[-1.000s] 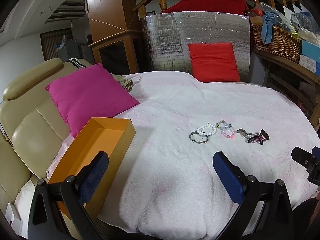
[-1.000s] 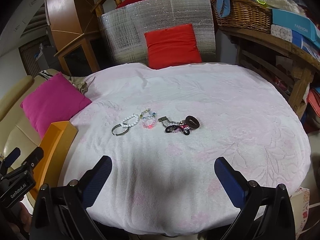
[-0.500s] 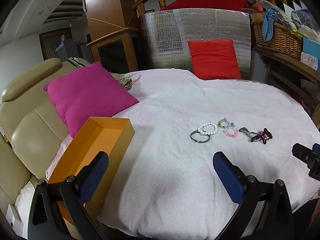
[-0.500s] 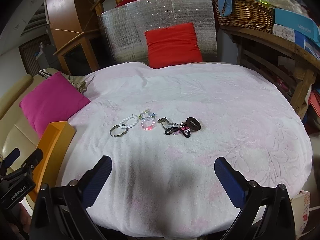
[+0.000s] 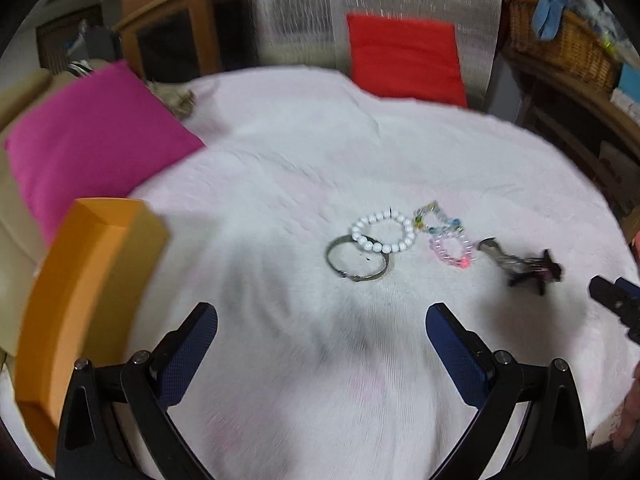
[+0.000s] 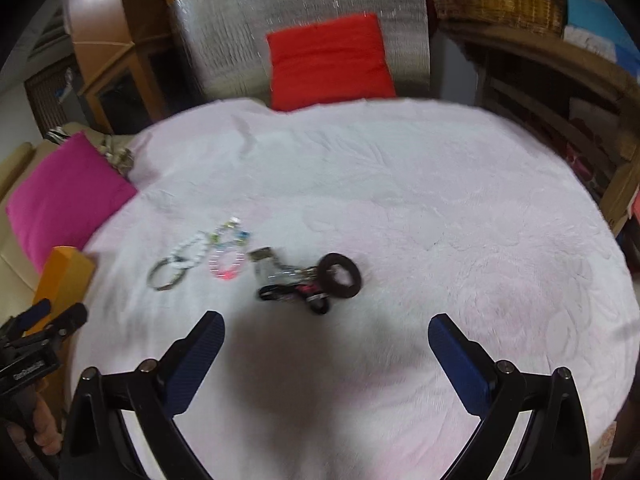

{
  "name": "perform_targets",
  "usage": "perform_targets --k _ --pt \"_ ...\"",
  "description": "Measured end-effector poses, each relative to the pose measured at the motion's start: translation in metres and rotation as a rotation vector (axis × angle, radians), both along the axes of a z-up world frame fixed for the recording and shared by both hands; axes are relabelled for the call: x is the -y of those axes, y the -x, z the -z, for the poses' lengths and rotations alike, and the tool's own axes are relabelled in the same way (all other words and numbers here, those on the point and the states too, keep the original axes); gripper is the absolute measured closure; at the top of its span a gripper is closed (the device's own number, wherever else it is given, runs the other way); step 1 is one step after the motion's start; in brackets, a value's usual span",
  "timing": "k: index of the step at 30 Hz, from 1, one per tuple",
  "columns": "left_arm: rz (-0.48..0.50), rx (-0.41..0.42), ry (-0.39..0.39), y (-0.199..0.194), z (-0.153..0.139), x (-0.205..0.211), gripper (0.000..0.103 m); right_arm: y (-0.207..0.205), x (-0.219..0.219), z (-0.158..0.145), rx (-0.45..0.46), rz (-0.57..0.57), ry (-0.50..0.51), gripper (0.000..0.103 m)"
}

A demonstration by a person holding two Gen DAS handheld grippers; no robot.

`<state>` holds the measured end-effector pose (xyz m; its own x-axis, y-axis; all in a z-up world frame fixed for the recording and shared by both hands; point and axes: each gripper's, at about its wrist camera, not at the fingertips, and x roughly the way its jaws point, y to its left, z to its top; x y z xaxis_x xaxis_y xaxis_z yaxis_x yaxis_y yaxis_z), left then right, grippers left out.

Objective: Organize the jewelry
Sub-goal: 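Reach the right tool to the black hair tie and close on it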

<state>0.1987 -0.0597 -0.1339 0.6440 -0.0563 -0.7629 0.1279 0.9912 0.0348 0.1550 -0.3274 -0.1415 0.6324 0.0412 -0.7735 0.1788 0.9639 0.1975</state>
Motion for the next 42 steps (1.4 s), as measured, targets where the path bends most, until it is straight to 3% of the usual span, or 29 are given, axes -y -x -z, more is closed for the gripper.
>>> perform_targets --k 2,5,7,11,13,20,23,30,37,38,39,42 --pt "0.011 -0.020 0.002 -0.015 0.014 0.009 0.000 -0.018 0.007 0.011 -0.036 0.000 -0.012 0.006" --pt "0.027 -0.032 0.014 -0.024 0.026 0.015 0.000 -0.044 0.016 0.033 -0.108 -0.019 -0.086 0.023" --pt "0.047 -0.044 0.011 -0.029 0.030 0.020 0.000 -0.055 0.024 0.045 -0.144 -0.009 -0.158 0.028" --pt "0.106 -0.029 0.016 -0.031 0.030 0.032 0.002 -0.065 0.043 0.057 -0.147 0.040 -0.294 0.045" --pt "0.136 -0.023 0.027 -0.031 0.028 0.038 0.010 -0.069 0.047 0.061 -0.156 0.042 -0.332 0.061" --pt "0.286 -0.024 0.090 -0.025 0.025 0.070 0.049 -0.066 0.067 0.061 -0.157 0.122 -0.348 0.088" --pt "0.353 -0.016 0.112 -0.020 0.024 0.086 0.056 -0.064 0.081 0.064 -0.152 0.165 -0.373 0.090" --pt "0.474 -0.007 0.146 -0.017 0.026 0.119 0.055 -0.061 0.094 0.067 -0.149 0.185 -0.427 0.090" --pt "0.572 -0.091 0.197 -0.029 0.041 0.145 0.055 -0.061 0.099 0.073 -0.158 0.203 -0.492 0.090" --pt "0.587 -0.101 0.209 -0.030 0.043 0.146 0.058 -0.061 0.100 0.074 -0.159 0.204 -0.497 0.090" --pt "0.597 -0.108 0.216 -0.030 0.046 0.149 0.069 -0.061 0.100 0.074 -0.160 0.205 -0.499 0.090" --pt "0.620 -0.147 0.209 -0.030 0.053 0.155 0.088 -0.063 0.099 0.074 -0.164 0.208 -0.497 0.090"
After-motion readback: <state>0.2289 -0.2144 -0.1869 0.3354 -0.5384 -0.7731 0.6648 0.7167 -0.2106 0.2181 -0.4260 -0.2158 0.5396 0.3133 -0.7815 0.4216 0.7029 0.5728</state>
